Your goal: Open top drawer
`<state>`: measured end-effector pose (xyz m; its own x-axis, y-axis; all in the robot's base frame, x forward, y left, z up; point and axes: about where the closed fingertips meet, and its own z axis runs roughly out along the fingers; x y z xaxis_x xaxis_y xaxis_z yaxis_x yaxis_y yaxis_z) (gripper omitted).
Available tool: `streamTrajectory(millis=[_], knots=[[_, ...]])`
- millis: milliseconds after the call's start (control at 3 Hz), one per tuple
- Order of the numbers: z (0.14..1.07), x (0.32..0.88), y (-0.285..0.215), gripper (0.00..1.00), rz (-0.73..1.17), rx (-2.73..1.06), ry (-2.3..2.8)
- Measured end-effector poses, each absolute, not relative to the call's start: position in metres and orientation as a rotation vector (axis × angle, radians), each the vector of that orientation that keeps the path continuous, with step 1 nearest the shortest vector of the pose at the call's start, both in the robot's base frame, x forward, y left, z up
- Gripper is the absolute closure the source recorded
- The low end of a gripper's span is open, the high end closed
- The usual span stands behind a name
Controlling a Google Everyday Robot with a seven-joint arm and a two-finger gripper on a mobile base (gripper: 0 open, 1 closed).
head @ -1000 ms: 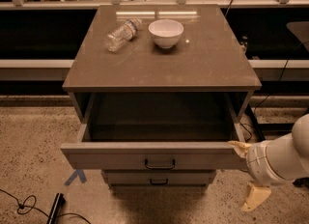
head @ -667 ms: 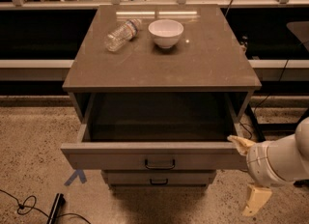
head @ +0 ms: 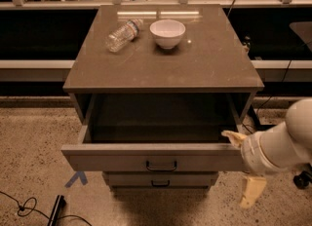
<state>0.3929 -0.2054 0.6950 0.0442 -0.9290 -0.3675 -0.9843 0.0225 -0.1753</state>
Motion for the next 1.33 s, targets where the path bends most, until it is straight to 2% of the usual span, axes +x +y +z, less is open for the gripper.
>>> streamTrajectory(millis=[333, 1000, 1333], knots=[[0.695, 0.419, -0.198, 0.0, 0.335, -1.977, 1.924], [0.71, 0.48, -0.196, 0.5, 0.45, -1.955, 1.895], [0.712, 0.507, -0.193, 0.51, 0.491, -1.948, 1.887]])
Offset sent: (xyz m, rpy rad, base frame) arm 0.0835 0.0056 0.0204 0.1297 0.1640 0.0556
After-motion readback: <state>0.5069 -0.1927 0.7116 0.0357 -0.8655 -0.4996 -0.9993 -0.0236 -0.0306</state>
